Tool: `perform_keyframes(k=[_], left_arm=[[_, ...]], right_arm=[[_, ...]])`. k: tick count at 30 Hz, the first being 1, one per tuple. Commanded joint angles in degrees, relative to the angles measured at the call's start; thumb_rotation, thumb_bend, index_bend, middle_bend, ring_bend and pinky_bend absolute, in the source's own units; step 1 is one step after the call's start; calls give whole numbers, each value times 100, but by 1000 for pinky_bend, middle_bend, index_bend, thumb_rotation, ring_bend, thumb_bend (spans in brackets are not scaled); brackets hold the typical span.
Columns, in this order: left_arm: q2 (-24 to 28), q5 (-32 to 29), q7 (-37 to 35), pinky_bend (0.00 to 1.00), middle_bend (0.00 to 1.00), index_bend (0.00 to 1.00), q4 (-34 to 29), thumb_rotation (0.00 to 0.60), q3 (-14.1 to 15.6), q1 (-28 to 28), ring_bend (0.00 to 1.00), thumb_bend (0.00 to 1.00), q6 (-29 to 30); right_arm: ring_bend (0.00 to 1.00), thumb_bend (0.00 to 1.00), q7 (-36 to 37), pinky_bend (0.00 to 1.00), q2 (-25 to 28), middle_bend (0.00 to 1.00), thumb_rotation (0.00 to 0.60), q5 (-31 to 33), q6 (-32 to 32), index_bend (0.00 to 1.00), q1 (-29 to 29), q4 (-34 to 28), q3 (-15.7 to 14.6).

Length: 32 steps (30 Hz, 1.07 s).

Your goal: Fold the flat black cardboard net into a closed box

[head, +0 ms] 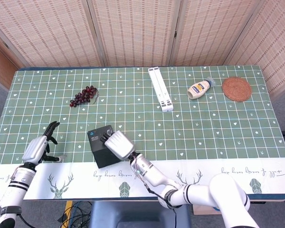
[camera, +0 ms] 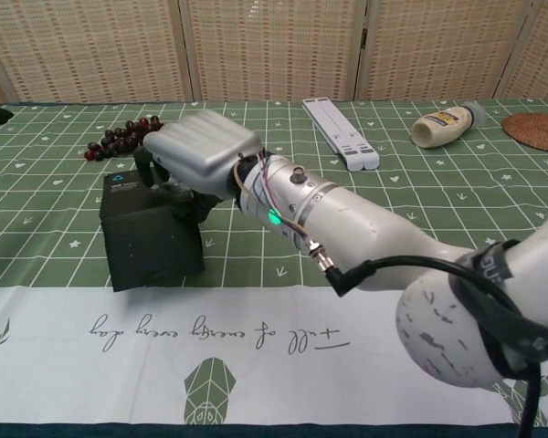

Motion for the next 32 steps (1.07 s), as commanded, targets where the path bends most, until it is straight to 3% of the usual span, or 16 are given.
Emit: perform_keyframes(k=[1,3,5,12,14,21,27,32], left_arm=[[9,-50,252,560,0,0,37,600,0,42,310,117,118],[35,-120,530,502,0,0,61,600,13,67,210,117,201],[3,-225,922,475,0,0,111,600,12,122,171,117,412],[-121,-470,2043,423,0,0,185,600,86,373,151,117,1091],[-130,-466,2320,411,0,4,176,600,138,454,149,117,1269],[-154,-377,2838,370,0,26,34,600,239,733,138,117,1802],[-29,-278,2926,369,0,40,-317,600,403,1021,136,117,2038],[-41,-35,3030,367,0,42,-566,600,554,1335,136,118,2483]], right_arm=[[666,403,-116,1000,814,320,600,-164,374,266,-492,-1007,-174],[636,402,-213,995,1320,314,600,-164,532,263,-775,-1596,-308],[592,402,-291,974,1822,312,600,-233,747,263,-1068,-2098,-477],[458,402,41,734,3234,312,600,-555,1504,264,-2061,-3159,-1022],[420,403,233,664,3550,313,600,-734,1738,264,-2338,-3245,-1177],[389,409,950,608,4295,313,600,-1013,2361,263,-3245,-3293,-1600],[371,426,1714,581,4600,314,600,-1157,2822,263,-4028,-3046,-1891],[370,443,2266,569,4690,322,600,-1114,3118,264,-4584,-2822,-1962]])
